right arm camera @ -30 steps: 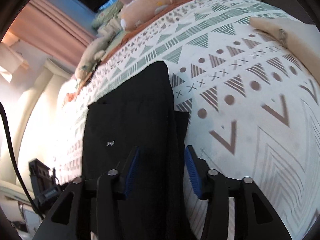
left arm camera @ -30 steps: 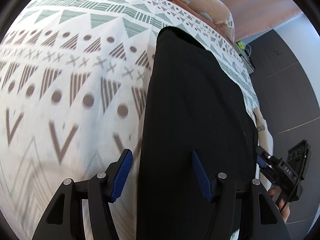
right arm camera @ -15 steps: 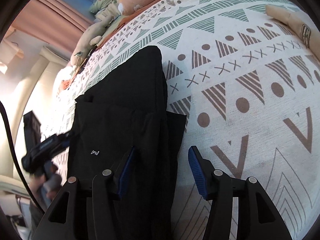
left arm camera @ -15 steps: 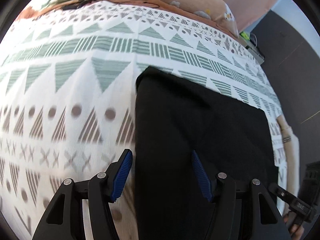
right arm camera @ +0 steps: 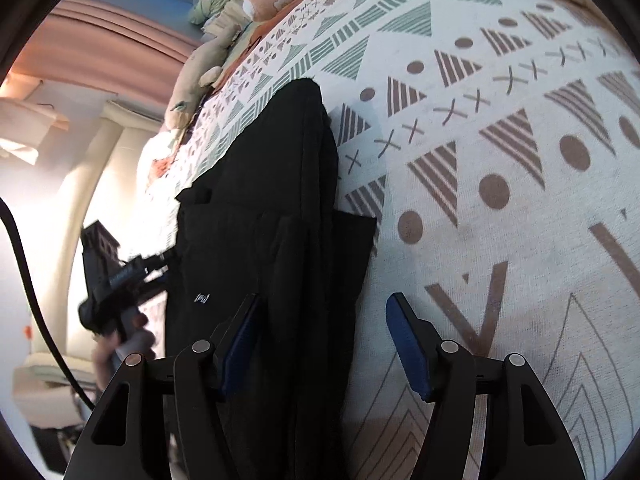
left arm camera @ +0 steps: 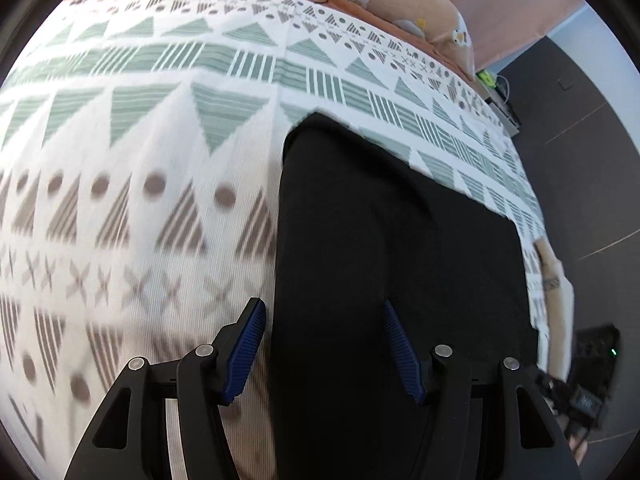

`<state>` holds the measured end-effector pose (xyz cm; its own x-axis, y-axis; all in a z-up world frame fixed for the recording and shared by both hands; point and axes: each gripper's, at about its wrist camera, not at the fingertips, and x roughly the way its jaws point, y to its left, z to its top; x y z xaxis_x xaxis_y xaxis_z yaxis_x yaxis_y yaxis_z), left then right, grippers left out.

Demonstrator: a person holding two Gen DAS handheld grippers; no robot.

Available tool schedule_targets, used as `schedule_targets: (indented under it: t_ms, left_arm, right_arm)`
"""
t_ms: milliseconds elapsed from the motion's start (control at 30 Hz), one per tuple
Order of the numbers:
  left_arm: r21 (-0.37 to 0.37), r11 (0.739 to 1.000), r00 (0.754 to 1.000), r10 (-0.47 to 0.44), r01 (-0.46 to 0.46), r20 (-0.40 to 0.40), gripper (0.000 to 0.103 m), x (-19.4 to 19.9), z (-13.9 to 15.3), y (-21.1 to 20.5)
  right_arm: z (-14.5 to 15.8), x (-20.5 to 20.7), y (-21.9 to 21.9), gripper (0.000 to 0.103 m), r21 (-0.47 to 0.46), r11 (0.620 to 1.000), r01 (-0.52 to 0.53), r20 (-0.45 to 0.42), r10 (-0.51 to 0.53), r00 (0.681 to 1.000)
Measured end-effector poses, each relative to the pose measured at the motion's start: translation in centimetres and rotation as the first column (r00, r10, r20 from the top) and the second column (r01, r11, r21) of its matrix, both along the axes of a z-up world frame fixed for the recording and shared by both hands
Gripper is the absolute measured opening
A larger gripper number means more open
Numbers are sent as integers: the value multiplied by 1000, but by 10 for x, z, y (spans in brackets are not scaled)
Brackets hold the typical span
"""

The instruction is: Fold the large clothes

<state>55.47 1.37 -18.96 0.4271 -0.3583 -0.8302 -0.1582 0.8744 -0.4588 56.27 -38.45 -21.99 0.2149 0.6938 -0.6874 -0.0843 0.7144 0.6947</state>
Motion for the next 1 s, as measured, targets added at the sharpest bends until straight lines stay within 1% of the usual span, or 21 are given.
schedule_targets:
  t_ms: [100,133,167,233,300,400,467,633,700,733,767,800,833,867,900,933,1000]
  left_arm:
    - [-51,999,1000,6,-6,-2,61,-20,0,1]
    - [-62,998,1000,6,-6,-1,60,-27,1,0]
    - [-76,997,1000,4,-4,1,57,-32,2,-1]
    - [-91,996,1000,2,-2,-3,56,-40,3,-3]
    - [-90,996,1000,1,-1,1,55,-43,4,-4]
    - [-90,996,1000,-1,1,1,55,-45,1,-4]
    - [-105,995,1000,2,-3,-11,55,-40,-3,-4]
    - [-118,993,1000,9,-10,-9,55,-26,-11,-4]
    - [-128,992,1000,17,-19,-15,55,-20,-13,-2]
    - [-128,991,1000,23,-25,-18,55,-18,-13,-2]
    - [-124,992,999,31,-34,-22,51,-17,-12,-1]
    - [-118,992,999,37,-41,-28,47,-16,-10,-3]
    - [-109,993,999,40,-43,-26,45,-18,-7,-4]
    - [-100,994,999,38,-40,-17,40,-20,-3,-6]
    - [-92,995,999,35,-35,-6,35,-22,2,-8]
    - [-92,995,999,34,-33,0,33,-24,5,-8]
    - [-110,993,999,35,-34,5,27,-30,15,-7]
  right_arm:
    - [-2,-4,-3,64,15,999,-29,-17,30,999]
    - [-2,-5,-4,65,18,999,-37,-22,37,999]
    - [-2,-6,-4,66,24,999,-43,-28,44,999]
    - [-3,-6,-3,68,66,996,-54,-40,57,998]
    - [-7,-4,1,68,92,993,-74,-47,79,996]
    - [-13,2,11,68,115,989,-87,-46,93,995]
    - [-15,9,18,68,137,986,-95,-46,102,994]
    - [-21,25,38,67,177,976,-129,-47,139,989]
    - [-22,31,44,63,177,975,-137,-50,148,988]
    - [-22,32,47,56,171,976,-139,-50,149,987]
    - [-22,33,50,47,164,977,-140,-52,150,987]
    - [-21,33,53,41,158,977,-142,-52,152,987]
    - [-19,32,56,31,148,978,-148,-45,156,987]
    - [-13,29,58,24,131,979,-157,-25,161,987]
    - [-8,26,58,21,124,978,-166,-7,168,986]
    - [-1,23,58,19,116,978,-171,12,171,985]
    - [10,18,58,17,102,980,-168,35,165,986]
